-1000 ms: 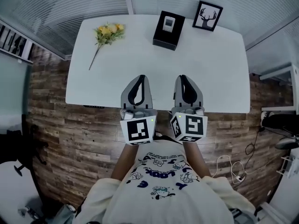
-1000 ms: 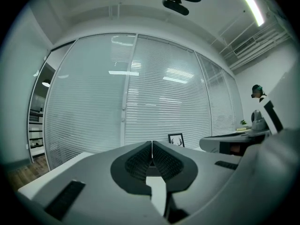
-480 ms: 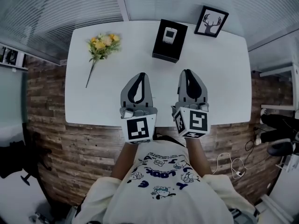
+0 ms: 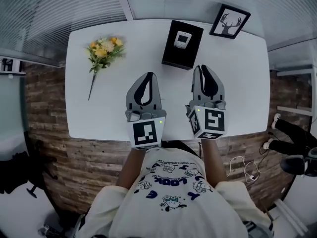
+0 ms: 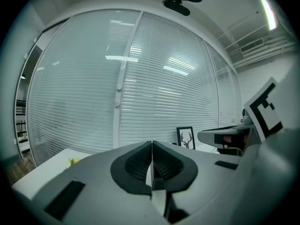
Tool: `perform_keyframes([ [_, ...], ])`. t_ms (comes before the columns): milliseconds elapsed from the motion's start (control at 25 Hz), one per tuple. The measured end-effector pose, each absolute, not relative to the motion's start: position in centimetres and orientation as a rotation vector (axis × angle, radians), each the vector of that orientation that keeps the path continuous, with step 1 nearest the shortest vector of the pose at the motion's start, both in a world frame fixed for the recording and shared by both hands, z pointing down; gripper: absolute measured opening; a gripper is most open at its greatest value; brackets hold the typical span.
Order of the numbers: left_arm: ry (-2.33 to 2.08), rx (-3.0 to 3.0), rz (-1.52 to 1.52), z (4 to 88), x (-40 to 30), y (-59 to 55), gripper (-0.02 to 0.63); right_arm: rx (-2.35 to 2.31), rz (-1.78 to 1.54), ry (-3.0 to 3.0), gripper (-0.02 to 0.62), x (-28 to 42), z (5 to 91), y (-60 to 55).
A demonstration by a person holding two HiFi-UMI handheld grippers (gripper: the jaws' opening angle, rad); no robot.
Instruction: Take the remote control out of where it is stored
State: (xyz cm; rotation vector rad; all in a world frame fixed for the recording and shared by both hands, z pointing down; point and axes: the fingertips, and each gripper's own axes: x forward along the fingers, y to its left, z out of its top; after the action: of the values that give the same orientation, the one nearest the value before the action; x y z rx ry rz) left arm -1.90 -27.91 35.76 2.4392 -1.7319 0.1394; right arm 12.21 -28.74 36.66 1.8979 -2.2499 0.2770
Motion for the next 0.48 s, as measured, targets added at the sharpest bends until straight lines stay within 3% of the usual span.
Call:
perform_keyframes([
  [480,-1.681,2.421,0.171,38.3,-1.5,-32.5,0.020,1.818,0.322,-2.251,0.048,12.2,39.4,-34.8],
])
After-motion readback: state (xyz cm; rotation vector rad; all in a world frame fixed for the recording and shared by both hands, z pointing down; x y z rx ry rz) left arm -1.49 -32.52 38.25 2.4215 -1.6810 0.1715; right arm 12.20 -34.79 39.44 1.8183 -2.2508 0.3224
